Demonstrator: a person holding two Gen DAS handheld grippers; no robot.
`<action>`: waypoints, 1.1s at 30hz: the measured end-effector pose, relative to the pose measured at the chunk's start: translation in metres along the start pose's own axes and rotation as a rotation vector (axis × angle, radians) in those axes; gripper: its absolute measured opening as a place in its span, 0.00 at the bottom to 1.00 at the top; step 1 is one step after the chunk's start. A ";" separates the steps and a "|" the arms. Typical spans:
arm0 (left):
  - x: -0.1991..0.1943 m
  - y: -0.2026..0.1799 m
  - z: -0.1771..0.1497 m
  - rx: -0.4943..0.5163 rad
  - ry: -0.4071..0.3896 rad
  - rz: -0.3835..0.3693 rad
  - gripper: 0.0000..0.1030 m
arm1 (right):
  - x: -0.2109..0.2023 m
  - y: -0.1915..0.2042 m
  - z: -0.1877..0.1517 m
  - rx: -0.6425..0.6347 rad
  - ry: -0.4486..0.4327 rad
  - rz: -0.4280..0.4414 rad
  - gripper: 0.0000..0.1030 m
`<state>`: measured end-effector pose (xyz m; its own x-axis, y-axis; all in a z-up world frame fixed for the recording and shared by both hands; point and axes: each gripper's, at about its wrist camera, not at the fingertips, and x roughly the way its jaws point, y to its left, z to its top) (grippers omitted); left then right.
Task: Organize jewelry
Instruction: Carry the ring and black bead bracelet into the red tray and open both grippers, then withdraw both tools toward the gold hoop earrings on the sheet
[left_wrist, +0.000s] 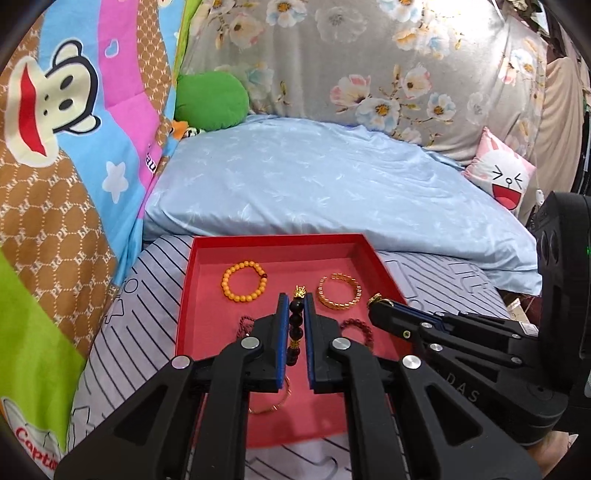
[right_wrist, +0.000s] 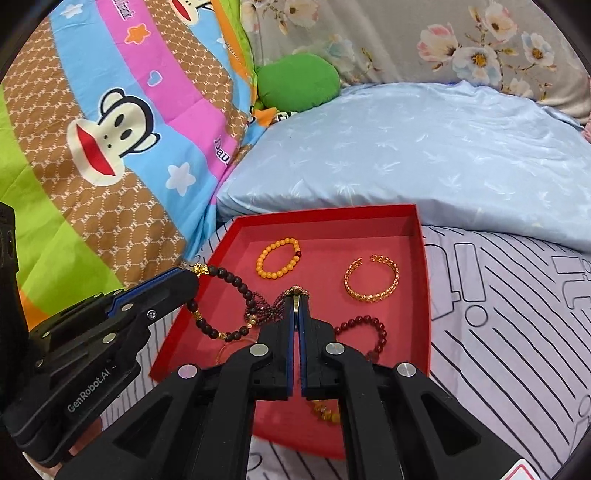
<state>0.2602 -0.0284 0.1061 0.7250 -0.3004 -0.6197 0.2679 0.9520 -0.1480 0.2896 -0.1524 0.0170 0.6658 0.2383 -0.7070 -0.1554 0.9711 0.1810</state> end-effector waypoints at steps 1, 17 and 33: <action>0.007 0.003 0.001 -0.006 0.007 0.002 0.07 | 0.006 -0.001 0.001 0.000 0.007 0.000 0.02; 0.045 0.022 -0.012 -0.007 0.032 0.078 0.34 | 0.032 -0.007 0.005 -0.021 -0.006 -0.077 0.44; -0.013 0.009 -0.042 0.019 0.007 0.082 0.43 | -0.034 0.016 -0.031 -0.076 -0.053 -0.093 0.44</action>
<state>0.2262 -0.0137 0.0802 0.7407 -0.2208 -0.6345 0.2197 0.9721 -0.0819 0.2420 -0.1451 0.0231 0.7174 0.1479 -0.6808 -0.1445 0.9875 0.0623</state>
